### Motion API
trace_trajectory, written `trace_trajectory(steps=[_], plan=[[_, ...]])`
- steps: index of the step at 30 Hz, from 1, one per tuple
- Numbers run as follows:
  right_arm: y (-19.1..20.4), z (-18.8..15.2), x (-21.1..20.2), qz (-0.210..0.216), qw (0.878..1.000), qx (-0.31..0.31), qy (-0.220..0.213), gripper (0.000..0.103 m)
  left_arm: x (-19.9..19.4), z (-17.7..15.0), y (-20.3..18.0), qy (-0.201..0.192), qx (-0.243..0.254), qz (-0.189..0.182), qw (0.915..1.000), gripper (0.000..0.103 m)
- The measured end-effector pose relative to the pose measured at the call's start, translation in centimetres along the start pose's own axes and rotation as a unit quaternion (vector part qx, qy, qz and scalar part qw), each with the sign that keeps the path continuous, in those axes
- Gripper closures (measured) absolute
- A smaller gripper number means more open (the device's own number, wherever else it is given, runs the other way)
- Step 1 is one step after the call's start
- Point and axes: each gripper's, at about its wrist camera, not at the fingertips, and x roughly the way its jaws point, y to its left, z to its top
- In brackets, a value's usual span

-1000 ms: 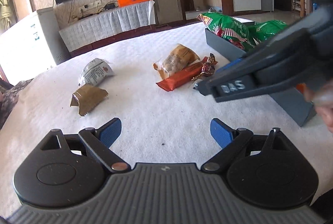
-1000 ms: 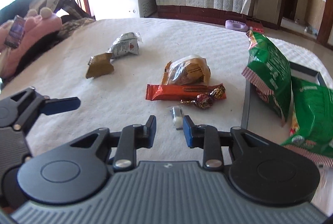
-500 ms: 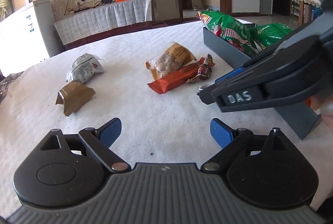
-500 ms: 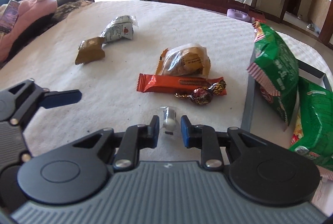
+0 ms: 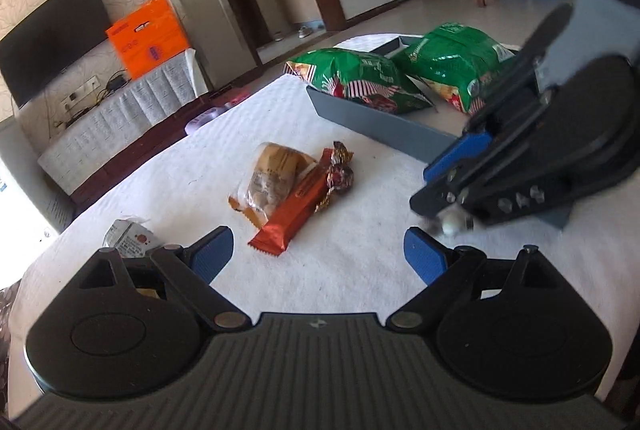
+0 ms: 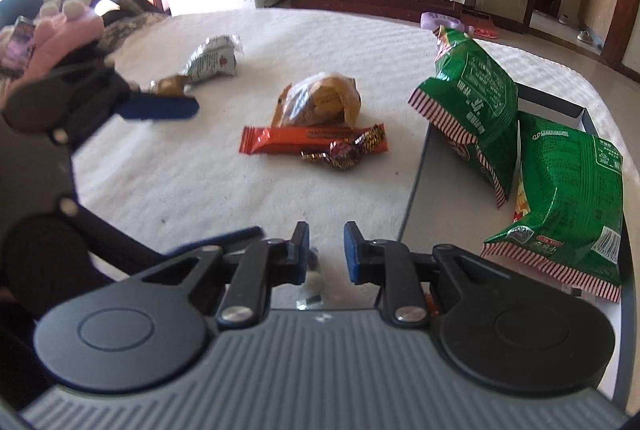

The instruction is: Organize snacks

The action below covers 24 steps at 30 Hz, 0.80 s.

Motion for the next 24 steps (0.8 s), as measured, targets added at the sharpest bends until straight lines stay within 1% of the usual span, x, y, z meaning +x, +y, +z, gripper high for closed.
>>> trace_trajectory(steps=[2,3,5,7,9,11,13,15,16,18,20,22,24], plan=[[0.2,-0.1,0.0,0.008,1.0,-0.008,0.009,0.079,0.2,-0.9,0.4,0.005,-0.017,-0.012,0.9998,0.009],[0.3,-0.2,0.0,0.013,1.0,-0.012,0.015,0.078,0.4,-1.1,0.4,0.01,-0.019,-0.012,0.9997,0.009],[0.9,-0.4,0.3,0.015,0.999,-0.027,0.021,0.078,0.6,-1.2,0.3,0.008,-0.011,-0.008,0.9999,0.009],[1.4,-0.5,0.9,0.02,0.999,-0.034,0.032,0.079,0.8,-1.1,0.6,0.006,-0.013,-0.009,0.9999,0.008],[1.7,-0.5,0.9,0.008,0.998,-0.042,0.035,0.08,1.1,-1.1,0.4,0.007,-0.002,-0.011,0.9999,0.008],[1.8,-0.5,0.8,0.013,0.998,-0.046,0.039,0.08,1.5,-1.1,0.0,0.004,0.016,-0.016,0.9997,0.008],[2.1,-0.7,0.7,0.01,0.997,-0.066,0.044,0.081,1.9,-1.1,-0.5,-0.003,0.036,-0.018,0.9992,0.008],[2.1,-0.6,0.5,-0.008,0.997,-0.064,0.041,0.084,2.2,-0.8,-0.3,-0.01,0.036,-0.024,0.999,0.008],[2.0,-0.5,0.1,-0.015,0.997,-0.063,0.032,0.084,2.4,-0.7,-0.1,-0.014,0.032,-0.026,0.999,0.008],[1.4,-0.2,-0.7,-0.002,0.999,-0.041,0.018,0.084,2.8,-0.3,0.4,-0.023,0.014,-0.029,0.9992,0.009],[0.9,-0.2,-1.3,0.006,1.0,-0.024,0.009,0.084,3.5,0.0,0.9,-0.03,-0.004,-0.039,0.9988,0.011],[0.8,-0.1,-1.5,0.004,1.0,-0.021,0.004,0.084,4.2,0.2,1.1,-0.034,-0.008,-0.051,0.9981,0.021],[0.4,-0.1,-1.7,0.007,1.0,-0.013,0.0,0.084,5.1,0.2,1.3,-0.031,-0.014,-0.066,0.9972,0.025]])
